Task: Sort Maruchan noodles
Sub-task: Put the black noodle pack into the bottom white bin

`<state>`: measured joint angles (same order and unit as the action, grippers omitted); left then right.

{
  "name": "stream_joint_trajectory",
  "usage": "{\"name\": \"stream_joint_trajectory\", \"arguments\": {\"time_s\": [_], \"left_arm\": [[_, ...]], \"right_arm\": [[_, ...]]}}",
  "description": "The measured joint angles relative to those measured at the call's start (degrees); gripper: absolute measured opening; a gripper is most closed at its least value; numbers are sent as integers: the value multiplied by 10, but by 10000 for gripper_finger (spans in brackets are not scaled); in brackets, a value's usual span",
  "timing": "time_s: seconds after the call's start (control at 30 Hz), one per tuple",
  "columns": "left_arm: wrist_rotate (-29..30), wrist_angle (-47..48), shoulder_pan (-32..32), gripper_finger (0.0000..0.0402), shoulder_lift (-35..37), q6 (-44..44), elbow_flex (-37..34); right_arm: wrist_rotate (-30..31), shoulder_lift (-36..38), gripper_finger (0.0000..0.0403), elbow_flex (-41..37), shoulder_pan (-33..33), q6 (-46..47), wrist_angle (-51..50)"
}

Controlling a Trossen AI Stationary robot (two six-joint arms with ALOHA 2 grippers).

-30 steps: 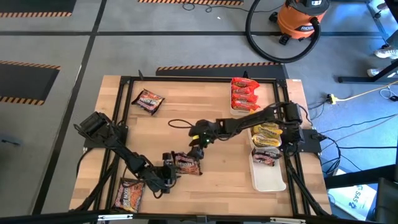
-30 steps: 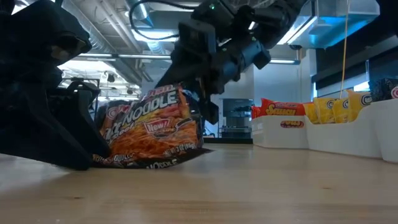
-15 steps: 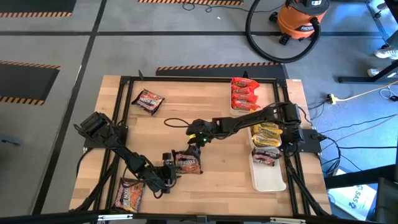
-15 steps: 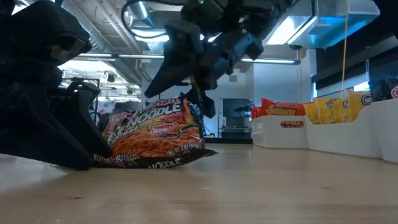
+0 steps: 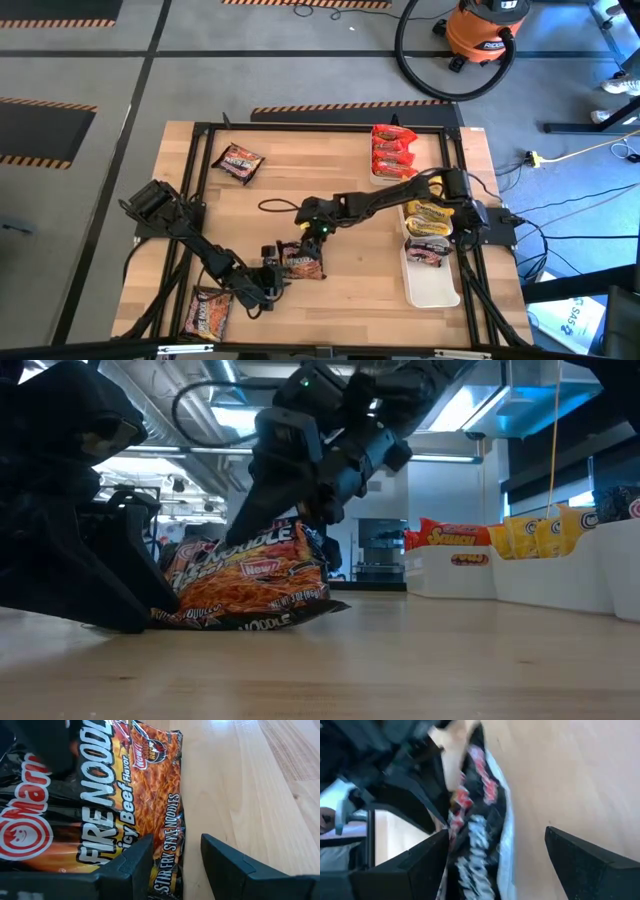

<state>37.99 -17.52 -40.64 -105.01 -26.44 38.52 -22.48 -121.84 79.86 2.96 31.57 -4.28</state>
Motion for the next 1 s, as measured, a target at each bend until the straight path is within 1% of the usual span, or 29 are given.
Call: {"name": "stream_joint_trajectory", "arguments": {"time_s": [0.2, 0.23, 0.57, 0.63, 0.73, 1.0], "left_arm": [[0, 0, 0, 160, 0, 0, 0], [0, 0, 0, 160, 0, 0, 0], [3, 0, 0, 160, 0, 1, 0], [4, 0, 0, 160, 0, 2, 0], [5, 0, 0, 160, 0, 3, 0], [5, 1, 0, 160, 0, 2, 0]], "right_arm": [[-29, -10, 309, -1, 7, 1, -7], [-31, -14, 309, -1, 9, 1, 4], [-27, -27, 309, 0, 17, -3, 57], [-28, -29, 302, 0, 17, -3, 52], [-29, -30, 275, -1, 17, -3, 53], [-26, -30, 155, -1, 16, -8, 71]]}}
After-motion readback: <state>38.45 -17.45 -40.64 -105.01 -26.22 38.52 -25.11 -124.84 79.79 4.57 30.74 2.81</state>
